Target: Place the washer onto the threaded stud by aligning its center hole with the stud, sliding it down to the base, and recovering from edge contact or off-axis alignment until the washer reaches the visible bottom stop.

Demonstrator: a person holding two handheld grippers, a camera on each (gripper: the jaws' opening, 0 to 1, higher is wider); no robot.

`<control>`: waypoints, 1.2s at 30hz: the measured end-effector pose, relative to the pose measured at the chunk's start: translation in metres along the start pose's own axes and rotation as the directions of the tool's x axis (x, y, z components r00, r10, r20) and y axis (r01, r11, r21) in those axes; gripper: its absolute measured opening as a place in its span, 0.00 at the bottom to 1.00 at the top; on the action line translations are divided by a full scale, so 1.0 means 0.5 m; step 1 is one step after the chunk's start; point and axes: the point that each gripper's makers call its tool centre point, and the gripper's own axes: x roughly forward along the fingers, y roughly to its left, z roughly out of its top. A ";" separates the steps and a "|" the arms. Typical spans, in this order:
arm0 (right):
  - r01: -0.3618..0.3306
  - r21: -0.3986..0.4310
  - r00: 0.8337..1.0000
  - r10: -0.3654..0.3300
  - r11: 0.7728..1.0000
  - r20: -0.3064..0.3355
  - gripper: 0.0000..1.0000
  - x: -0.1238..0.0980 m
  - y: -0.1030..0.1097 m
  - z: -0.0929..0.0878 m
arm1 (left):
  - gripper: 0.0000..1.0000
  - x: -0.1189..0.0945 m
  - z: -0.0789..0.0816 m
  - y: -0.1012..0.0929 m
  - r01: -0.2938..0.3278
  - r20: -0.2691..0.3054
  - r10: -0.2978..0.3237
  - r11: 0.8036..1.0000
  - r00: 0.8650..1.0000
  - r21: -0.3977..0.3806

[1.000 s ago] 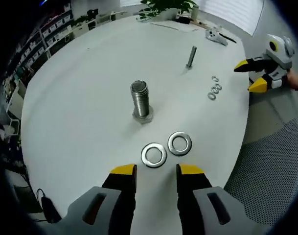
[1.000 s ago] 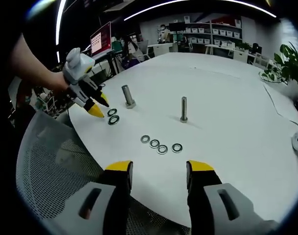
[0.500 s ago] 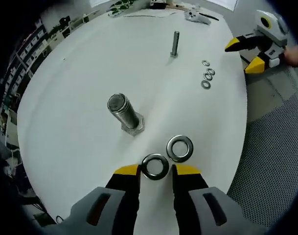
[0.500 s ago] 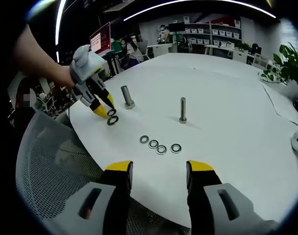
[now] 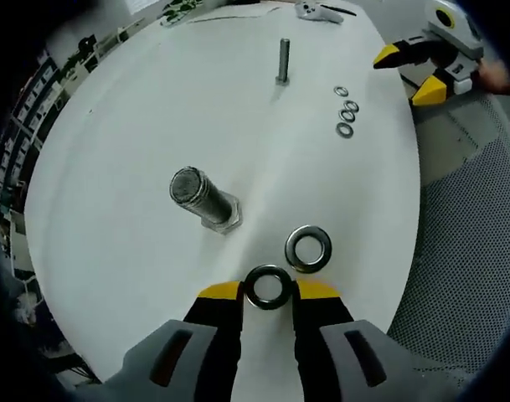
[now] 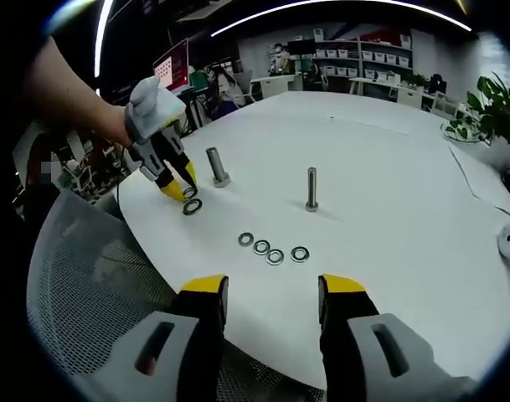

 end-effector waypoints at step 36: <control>0.008 0.003 1.000 -0.008 1.000 -0.005 0.45 -0.001 -0.005 -0.002 | 0.21 -0.002 -0.010 0.002 0.011 -0.062 -0.012 1.000 0.998 -0.022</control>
